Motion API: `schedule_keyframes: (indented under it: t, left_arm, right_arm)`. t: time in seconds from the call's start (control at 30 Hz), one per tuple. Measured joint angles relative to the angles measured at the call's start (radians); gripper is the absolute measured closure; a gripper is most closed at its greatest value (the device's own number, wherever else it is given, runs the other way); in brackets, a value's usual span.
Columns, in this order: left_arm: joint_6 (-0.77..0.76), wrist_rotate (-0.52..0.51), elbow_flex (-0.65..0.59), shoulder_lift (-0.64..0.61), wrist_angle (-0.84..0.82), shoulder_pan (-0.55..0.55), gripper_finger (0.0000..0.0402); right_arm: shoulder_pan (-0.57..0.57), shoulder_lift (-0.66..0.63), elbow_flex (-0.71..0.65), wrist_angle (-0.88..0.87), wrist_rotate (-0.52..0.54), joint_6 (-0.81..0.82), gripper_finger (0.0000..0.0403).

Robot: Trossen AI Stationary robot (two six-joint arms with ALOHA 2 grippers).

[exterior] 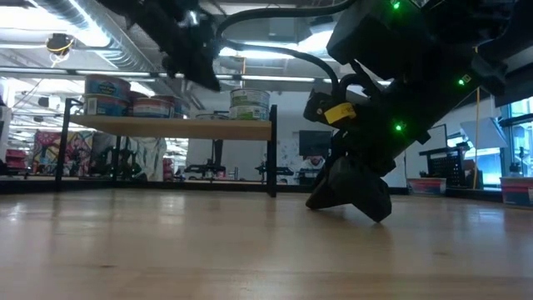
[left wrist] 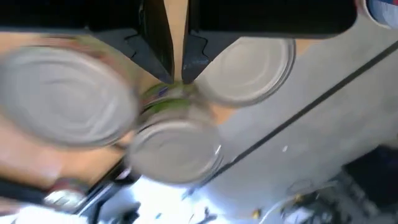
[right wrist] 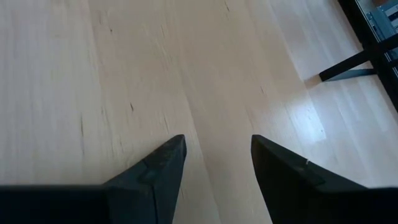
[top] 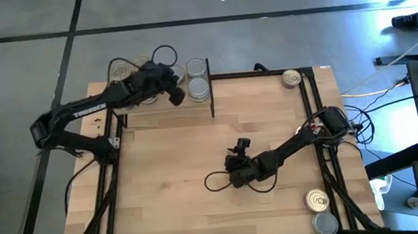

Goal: Stack canned seafood by type on shelf
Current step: Stack the green tuna can on top of the green tuna can on the shelf

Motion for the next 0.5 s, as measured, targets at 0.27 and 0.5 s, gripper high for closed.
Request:
schedule_keyframes:
  t: [0.27,0.5]
  left_arm:
    - [-0.018,0.002,0.003,-0.165,-0.073,-0.195,0.0373]
    - [-0.104,-0.005,-0.099,-0.217,-0.082,-0.447,0.0373]
  right_arm:
    - [0.000,0.000,0.005,-0.008,0.000,0.000,0.0214]
    - [0.034,-0.127,0.043,-0.217,-0.016,-0.007,0.0214]
